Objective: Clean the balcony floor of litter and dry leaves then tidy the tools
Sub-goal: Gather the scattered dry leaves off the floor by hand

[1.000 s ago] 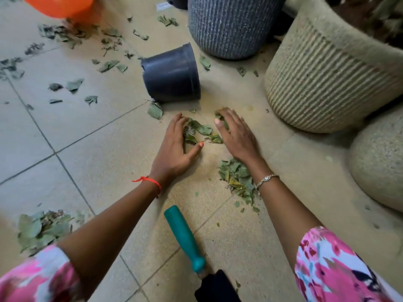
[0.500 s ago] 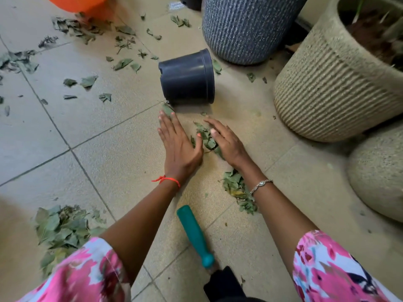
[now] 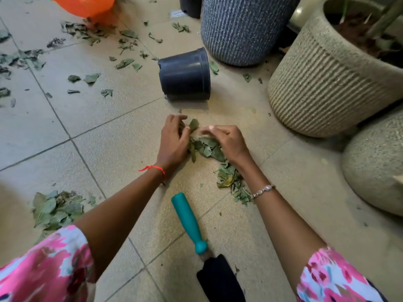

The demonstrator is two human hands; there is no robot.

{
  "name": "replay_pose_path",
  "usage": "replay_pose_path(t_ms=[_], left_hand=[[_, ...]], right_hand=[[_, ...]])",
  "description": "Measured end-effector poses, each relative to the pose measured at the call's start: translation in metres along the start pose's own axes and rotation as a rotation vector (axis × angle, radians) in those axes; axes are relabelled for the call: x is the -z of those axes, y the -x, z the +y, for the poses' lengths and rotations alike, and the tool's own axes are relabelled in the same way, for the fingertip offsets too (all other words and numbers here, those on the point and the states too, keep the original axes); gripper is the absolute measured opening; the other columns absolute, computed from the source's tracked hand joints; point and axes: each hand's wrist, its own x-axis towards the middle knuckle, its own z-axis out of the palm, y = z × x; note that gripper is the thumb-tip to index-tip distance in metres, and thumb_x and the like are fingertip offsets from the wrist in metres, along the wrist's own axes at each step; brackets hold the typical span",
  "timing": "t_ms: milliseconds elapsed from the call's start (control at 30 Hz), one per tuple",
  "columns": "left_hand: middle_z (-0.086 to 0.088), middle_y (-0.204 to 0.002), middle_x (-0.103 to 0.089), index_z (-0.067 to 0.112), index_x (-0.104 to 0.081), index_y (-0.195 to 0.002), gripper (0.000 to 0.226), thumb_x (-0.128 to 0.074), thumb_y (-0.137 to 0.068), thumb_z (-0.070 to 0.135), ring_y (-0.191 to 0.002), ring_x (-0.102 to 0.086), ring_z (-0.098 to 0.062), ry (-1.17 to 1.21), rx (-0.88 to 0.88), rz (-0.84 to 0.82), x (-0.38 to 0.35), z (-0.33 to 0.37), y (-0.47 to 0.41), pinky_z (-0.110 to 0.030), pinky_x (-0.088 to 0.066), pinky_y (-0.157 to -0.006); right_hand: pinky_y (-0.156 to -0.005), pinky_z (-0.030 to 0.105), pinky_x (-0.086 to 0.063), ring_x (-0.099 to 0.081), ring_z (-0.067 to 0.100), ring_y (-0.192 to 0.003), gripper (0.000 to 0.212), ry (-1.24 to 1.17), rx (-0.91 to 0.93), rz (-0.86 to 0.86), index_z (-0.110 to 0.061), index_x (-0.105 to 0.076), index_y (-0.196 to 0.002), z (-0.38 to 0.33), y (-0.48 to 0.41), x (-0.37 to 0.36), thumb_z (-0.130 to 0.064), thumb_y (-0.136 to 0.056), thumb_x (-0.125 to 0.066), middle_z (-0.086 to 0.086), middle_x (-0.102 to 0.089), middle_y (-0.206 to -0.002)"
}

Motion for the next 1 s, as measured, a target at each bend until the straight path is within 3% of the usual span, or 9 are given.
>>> replay_pose_path(t_ms=[67,167,267,367,500,700,833,900,1000], left_hand=[[-0.007,-0.133,-0.035,0.008,-0.047,-0.13,0.047,-0.038,-0.091,0.031,-0.117,-0.04,-0.013,-0.005,-0.037,-0.074,0.0,-0.002,-0.001,-0.028,-0.036,-0.105],[-0.004,-0.155,-0.02,0.015,-0.035,-0.144,0.063,-0.025,-0.089,0.044,-0.142,-0.019,-0.019,-0.285,-0.092,-0.251,-0.003,-0.006,-0.006,-0.04,-0.009,-0.117],[0.003,-0.155,-0.025,0.021,-0.033,-0.145,0.066,-0.016,-0.087,0.049,-0.144,-0.013,-0.013,-0.445,-0.182,-0.379,-0.006,-0.009,-0.009,-0.045,0.007,-0.115],[0.007,-0.152,-0.031,0.023,-0.039,-0.141,0.064,-0.016,-0.088,0.05,-0.143,-0.016,-0.011,-0.434,-0.263,-0.44,-0.006,-0.008,-0.006,-0.044,0.005,-0.116],[0.008,-0.151,-0.033,0.025,-0.038,-0.141,0.06,-0.014,-0.09,0.047,-0.143,-0.016,-0.008,-0.363,-0.267,-0.486,-0.004,-0.01,-0.003,-0.037,0.0,-0.117],[0.0,-0.143,-0.045,0.016,-0.045,-0.138,0.043,-0.022,-0.103,0.029,-0.131,-0.037,-0.01,-0.123,-0.155,-0.37,-0.001,-0.007,0.0,-0.025,-0.021,-0.111],[-0.006,-0.136,-0.051,0.008,-0.048,-0.135,0.046,-0.025,-0.101,0.03,-0.123,-0.046,-0.011,0.077,-0.078,-0.287,0.003,-0.009,0.0,-0.011,-0.032,-0.099],[-0.005,-0.137,-0.05,0.009,-0.048,-0.135,0.051,-0.024,-0.098,0.035,-0.124,-0.046,-0.009,0.16,-0.034,-0.264,0.006,-0.01,-0.003,-0.015,-0.032,-0.105],[-0.005,-0.14,-0.047,0.009,-0.041,-0.139,0.057,-0.021,-0.095,0.038,-0.127,-0.044,-0.009,0.339,0.022,-0.3,0.011,-0.013,-0.004,-0.016,-0.036,-0.103]], right_hand=[[-0.052,0.029,-0.049,-0.054,0.005,-0.053,0.027,-0.03,-0.005,0.223,-0.017,-0.067,-0.108,0.0,0.025,0.009,-0.025,-0.098,-0.043,0.006,-0.068,-0.077],[-0.092,0.033,-0.05,-0.057,0.008,-0.104,0.038,0.002,-0.114,0.448,-0.017,-0.055,-0.127,0.021,0.07,0.014,-0.037,-0.098,-0.04,0.003,-0.061,-0.123],[-0.107,0.04,-0.038,-0.038,0.014,-0.131,0.07,0.152,-0.274,0.515,-0.02,-0.034,-0.143,0.046,0.108,0.001,-0.064,-0.09,-0.026,0.002,-0.035,-0.149],[-0.116,0.037,-0.02,-0.018,0.02,-0.143,0.07,0.394,-0.232,0.537,-0.021,-0.026,-0.146,0.055,0.103,-0.019,-0.063,-0.09,-0.021,0.006,-0.025,-0.154],[-0.112,0.037,-0.028,-0.019,0.023,-0.142,0.059,0.446,-0.208,0.525,-0.023,-0.024,-0.146,0.038,0.064,-0.041,-0.054,-0.096,-0.025,0.007,-0.022,-0.154],[-0.111,0.041,-0.03,-0.03,0.019,-0.137,0.042,0.265,-0.017,0.438,-0.018,-0.048,-0.135,0.02,0.014,-0.066,-0.037,-0.101,-0.03,0.003,-0.038,-0.147],[-0.098,0.034,-0.041,-0.05,0.014,-0.115,0.036,0.161,0.074,0.42,-0.014,-0.054,-0.125,0.013,0.005,-0.073,-0.03,-0.101,-0.033,0.0,-0.056,-0.125],[-0.092,0.028,-0.043,-0.05,0.01,-0.11,0.039,0.05,0.094,0.327,-0.015,-0.052,-0.127,0.011,0.008,-0.068,-0.033,-0.098,-0.034,-0.001,-0.055,-0.125],[-0.099,0.028,-0.038,-0.041,0.008,-0.123,0.06,-0.028,0.155,0.104,-0.019,-0.041,-0.136,0.014,0.015,-0.058,-0.051,-0.086,-0.042,-0.002,-0.041,-0.139]])
